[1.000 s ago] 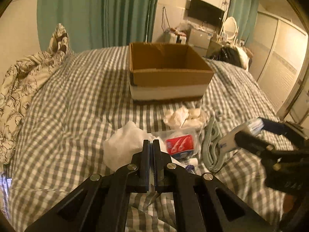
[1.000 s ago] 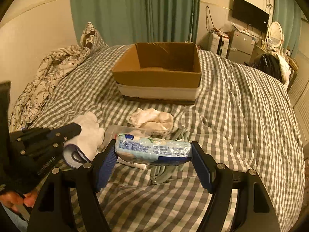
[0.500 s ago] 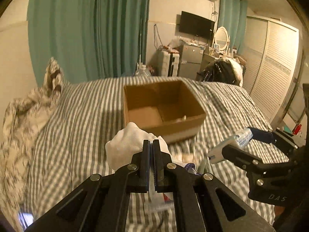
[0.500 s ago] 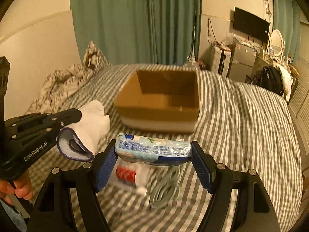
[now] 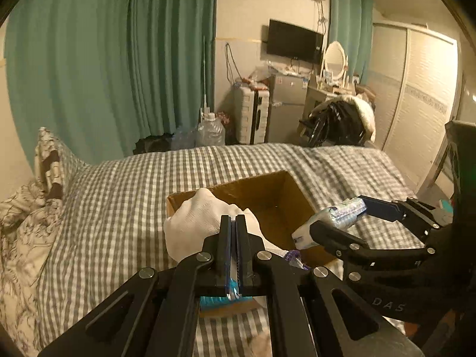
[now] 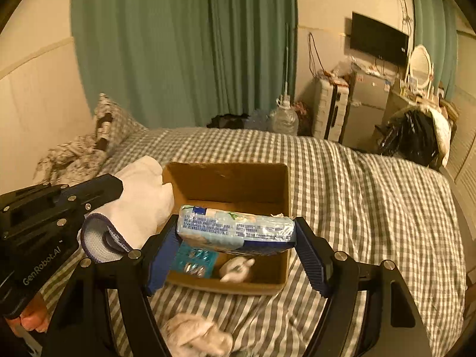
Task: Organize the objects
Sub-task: 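Carry the toothpaste and the socks into the box and open both grippers, then grasp the red-label floss-pick container with the left gripper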
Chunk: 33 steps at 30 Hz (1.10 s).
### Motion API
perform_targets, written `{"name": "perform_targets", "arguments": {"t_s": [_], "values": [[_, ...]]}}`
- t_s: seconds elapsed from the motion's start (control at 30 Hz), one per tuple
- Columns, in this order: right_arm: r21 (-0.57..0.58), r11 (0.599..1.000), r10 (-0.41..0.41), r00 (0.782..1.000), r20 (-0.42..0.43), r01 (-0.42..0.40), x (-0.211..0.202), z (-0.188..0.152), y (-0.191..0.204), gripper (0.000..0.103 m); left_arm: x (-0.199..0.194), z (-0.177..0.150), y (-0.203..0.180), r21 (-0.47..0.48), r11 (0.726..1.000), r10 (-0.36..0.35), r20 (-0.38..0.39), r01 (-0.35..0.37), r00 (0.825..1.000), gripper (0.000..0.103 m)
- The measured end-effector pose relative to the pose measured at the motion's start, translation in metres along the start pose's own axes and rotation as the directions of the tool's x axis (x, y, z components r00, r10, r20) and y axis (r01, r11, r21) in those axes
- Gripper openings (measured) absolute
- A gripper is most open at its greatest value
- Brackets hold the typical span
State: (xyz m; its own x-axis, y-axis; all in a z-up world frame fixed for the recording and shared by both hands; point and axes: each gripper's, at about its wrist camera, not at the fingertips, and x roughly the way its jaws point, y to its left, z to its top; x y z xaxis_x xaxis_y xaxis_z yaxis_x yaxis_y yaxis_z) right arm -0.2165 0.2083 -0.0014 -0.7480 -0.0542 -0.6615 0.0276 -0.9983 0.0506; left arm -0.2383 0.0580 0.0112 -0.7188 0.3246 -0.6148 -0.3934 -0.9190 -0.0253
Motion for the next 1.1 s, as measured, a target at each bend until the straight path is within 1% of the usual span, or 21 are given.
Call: {"name": "perform_targets", "arguments": {"t_s": [0.07,0.13,0.17,0.2,0.23,0.27,0.3,0.33,0.37,0.4,0.43,0.47,0.5,0.6,0.67,0.83,1.0,1.1], "values": [[0.013,1.000,-0.003,1.000,-0.017,0.004,0.016,0.001,-0.006,0.074,0.019,0.000,0.001,0.011,1.000,0.013,-0.022,-0.013,1.000,0.001],[0.016,1.000,-0.004,1.000,-0.030,0.005,0.026,0.002,-0.011,0.075,0.035,-0.002,0.002,0.012,1.000,0.006,-0.050,-0.005,0.999,0.002],[0.020,1.000,-0.006,1.000,-0.026,0.006,0.027,0.001,-0.013,0.079,0.039,-0.005,0.003,0.007,1.000,0.001,-0.059,-0.001,0.998,0.002],[0.028,1.000,-0.008,1.000,-0.017,0.008,0.027,0.001,-0.015,0.086,0.042,-0.007,0.004,-0.002,1.000,-0.003,-0.065,0.003,0.998,0.004],[0.047,0.999,-0.008,1.000,0.000,0.008,0.025,0.001,-0.019,0.090,0.043,-0.009,0.004,-0.006,1.000,-0.007,-0.068,0.007,0.998,0.004],[0.059,0.998,-0.004,1.000,0.011,0.004,0.022,0.002,-0.021,0.096,0.044,-0.010,0.004,-0.008,1.000,-0.011,-0.072,0.011,0.997,0.007],[0.071,0.997,0.002,1.000,0.023,-0.004,0.017,0.002,-0.023,0.097,0.043,-0.010,0.002,-0.002,1.000,-0.012,-0.078,0.011,0.997,0.009],[0.080,0.997,0.006,0.999,0.032,-0.008,0.012,0.004,-0.025,0.097,0.042,-0.011,0.001,0.007,1.000,-0.005,-0.082,0.005,0.997,0.015],[0.088,0.996,0.003,0.999,0.043,-0.007,0.005,0.006,-0.026,0.099,0.039,-0.012,-0.001,0.018,1.000,0.010,-0.084,-0.009,0.996,0.030],[0.090,0.996,-0.003,0.999,0.054,-0.002,-0.003,0.007,-0.027,0.100,0.034,-0.013,-0.003,0.030,0.999,0.038,-0.083,-0.036,0.996,0.041],[0.089,0.996,-0.009,0.998,0.068,0.003,-0.013,0.008,-0.027,0.100,0.029,-0.013,-0.003,0.032,0.998,0.057,-0.076,-0.054,0.996,0.066],[0.086,0.996,-0.012,0.997,0.076,0.006,-0.020,0.008,-0.027,0.101,0.022,-0.014,-0.003,0.026,0.997,0.070,-0.063,-0.068,0.996,0.077],[0.081,0.997,-0.016,0.997,0.081,0.010,-0.028,0.009,-0.027,0.101,0.012,-0.016,-0.001,0.009,0.997,0.076,-0.049,-0.076,0.996,0.078],[0.051,0.997,-0.057,0.995,0.086,0.052,-0.055,0.006,-0.022,0.102,-0.009,-0.022,0.003,-0.032,0.996,0.080,-0.053,-0.082,0.995,0.080],[0.025,0.995,-0.094,0.992,0.086,0.092,-0.074,0.003,-0.018,0.102,-0.025,-0.027,0.002,-0.045,0.993,0.108,-0.050,-0.110,0.993,0.092],[-0.005,0.994,-0.112,0.988,0.109,0.113,-0.121,-0.014,-0.010,0.102,-0.068,-0.042,-0.001,-0.066,0.987,0.144,-0.015,-0.145,0.989,0.101],[-0.007,0.993,-0.119,0.987,0.108,0.120,-0.149,-0.039,-0.006,0.102,-0.099,-0.069,-0.009,-0.104,0.984,0.144,-0.015,-0.144,0.990,0.103],[-0.004,0.992,-0.125,0.988,0.090,0.126,-0.153,-0.056,-0.006,0.102,-0.105,-0.091,-0.016,-0.123,0.982,0.138,-0.035,-0.142,0.990,0.103]]}}
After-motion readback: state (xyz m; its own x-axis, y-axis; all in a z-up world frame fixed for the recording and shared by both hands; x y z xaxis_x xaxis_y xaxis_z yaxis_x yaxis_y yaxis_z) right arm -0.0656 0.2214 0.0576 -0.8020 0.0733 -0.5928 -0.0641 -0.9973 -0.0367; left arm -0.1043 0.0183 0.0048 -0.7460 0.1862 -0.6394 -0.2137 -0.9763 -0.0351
